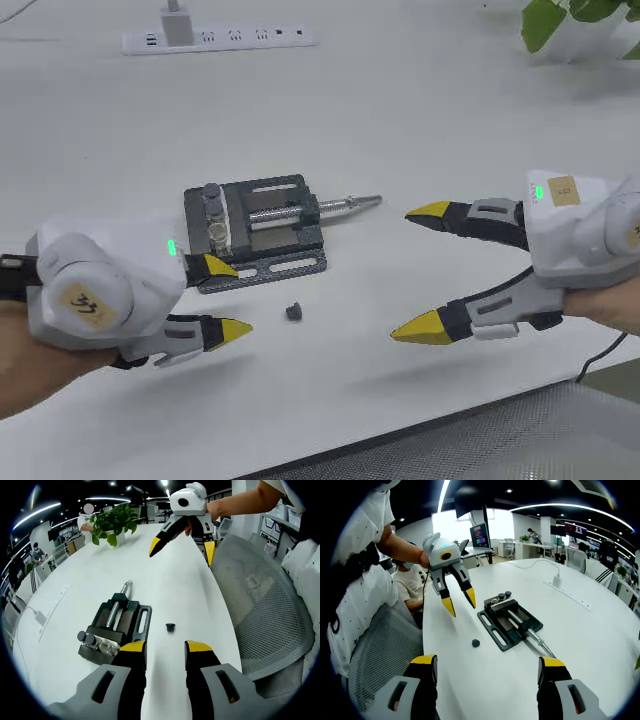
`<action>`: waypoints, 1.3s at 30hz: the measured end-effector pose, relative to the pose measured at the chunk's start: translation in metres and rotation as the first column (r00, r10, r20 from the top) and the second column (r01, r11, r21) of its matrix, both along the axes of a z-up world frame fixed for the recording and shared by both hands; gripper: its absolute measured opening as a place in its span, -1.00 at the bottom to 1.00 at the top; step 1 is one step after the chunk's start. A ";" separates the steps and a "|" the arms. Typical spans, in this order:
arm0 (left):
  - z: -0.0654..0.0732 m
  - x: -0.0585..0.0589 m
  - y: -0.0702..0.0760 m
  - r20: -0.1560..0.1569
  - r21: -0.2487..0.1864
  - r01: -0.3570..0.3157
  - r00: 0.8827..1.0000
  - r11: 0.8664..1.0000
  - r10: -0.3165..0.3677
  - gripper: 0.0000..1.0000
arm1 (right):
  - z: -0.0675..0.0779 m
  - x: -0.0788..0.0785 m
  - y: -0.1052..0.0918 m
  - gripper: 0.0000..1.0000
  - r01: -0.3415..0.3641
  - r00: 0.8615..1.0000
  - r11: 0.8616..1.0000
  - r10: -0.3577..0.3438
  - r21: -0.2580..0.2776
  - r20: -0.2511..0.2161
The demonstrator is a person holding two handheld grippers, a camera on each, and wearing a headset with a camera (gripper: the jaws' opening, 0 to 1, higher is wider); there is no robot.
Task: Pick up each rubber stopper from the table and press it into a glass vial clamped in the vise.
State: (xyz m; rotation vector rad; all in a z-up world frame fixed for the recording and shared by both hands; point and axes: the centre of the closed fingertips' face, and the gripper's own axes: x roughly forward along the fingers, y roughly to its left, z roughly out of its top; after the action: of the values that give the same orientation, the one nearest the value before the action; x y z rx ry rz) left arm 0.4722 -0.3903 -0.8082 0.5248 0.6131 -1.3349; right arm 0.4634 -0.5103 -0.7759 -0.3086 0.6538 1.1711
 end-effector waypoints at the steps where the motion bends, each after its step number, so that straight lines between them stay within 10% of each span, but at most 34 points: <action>1: -0.002 0.000 -0.003 -0.003 0.004 0.004 1.000 1.000 -0.004 -0.50 | 0.000 0.000 -0.001 0.62 0.005 1.000 1.000 -0.005 0.003 -0.002; 14: -0.046 -0.003 -0.027 -0.022 0.057 0.051 0.998 0.997 -0.050 -0.66 | -0.003 0.000 -0.009 0.58 0.053 0.999 0.998 -0.053 0.020 -0.009; 39: -0.058 0.001 -0.040 -0.045 0.068 0.061 0.997 0.996 -0.058 -0.88 | -0.003 0.008 -0.016 0.54 0.083 0.997 0.997 -0.083 0.011 -0.009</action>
State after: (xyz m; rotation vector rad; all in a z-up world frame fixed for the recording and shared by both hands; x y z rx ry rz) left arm 0.4731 -0.4299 -0.8662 0.5753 0.6859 -1.3878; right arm 0.4710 -0.5267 -0.7791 -0.2646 0.6617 1.0972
